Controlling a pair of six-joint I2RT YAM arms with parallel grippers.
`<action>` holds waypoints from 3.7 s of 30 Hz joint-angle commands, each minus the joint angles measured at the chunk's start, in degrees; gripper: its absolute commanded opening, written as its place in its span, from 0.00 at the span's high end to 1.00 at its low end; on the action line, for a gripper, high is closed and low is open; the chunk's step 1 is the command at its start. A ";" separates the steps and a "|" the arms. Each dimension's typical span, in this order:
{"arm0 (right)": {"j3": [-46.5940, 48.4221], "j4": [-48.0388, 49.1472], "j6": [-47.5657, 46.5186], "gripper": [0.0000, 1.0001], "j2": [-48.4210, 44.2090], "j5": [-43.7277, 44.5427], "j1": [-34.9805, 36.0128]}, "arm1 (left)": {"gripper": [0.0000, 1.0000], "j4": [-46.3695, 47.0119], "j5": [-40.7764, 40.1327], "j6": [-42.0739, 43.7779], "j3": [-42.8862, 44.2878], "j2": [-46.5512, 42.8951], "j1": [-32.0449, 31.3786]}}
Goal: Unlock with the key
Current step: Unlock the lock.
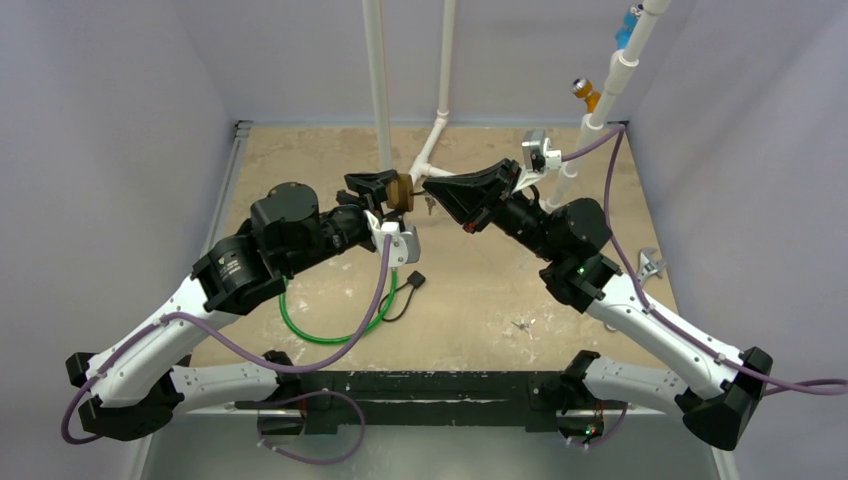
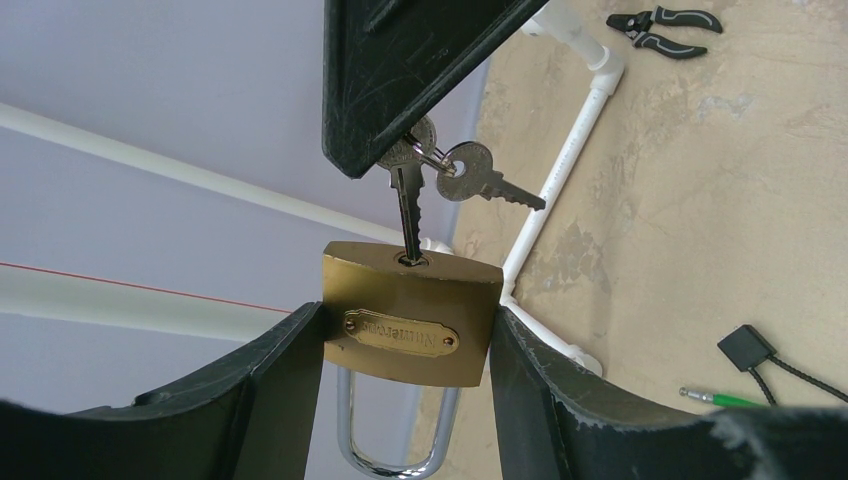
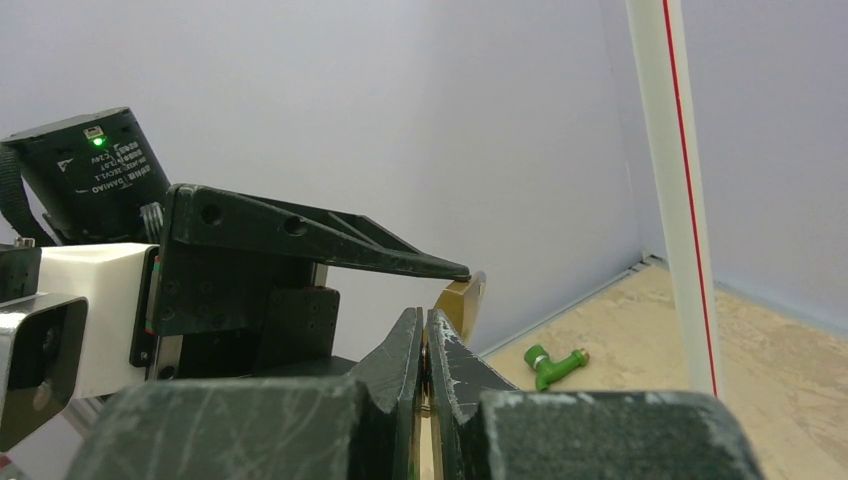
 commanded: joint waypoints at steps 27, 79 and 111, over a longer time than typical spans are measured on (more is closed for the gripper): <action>1.34 3.47 -1.69 1.00 1.20 2.52 0.43 | 1.00 7.38 -0.12 0.71 2.50 -2.21 0.20; -2.59 -1.84 -8.47 1.00 -1.80 3.72 3.48 | 1.00 2.65 5.34 2.03 4.14 -2.58 0.20; -2.72 -2.33 -8.80 1.00 -4.94 2.85 3.51 | 1.00 3.29 4.94 3.17 3.84 -2.14 0.11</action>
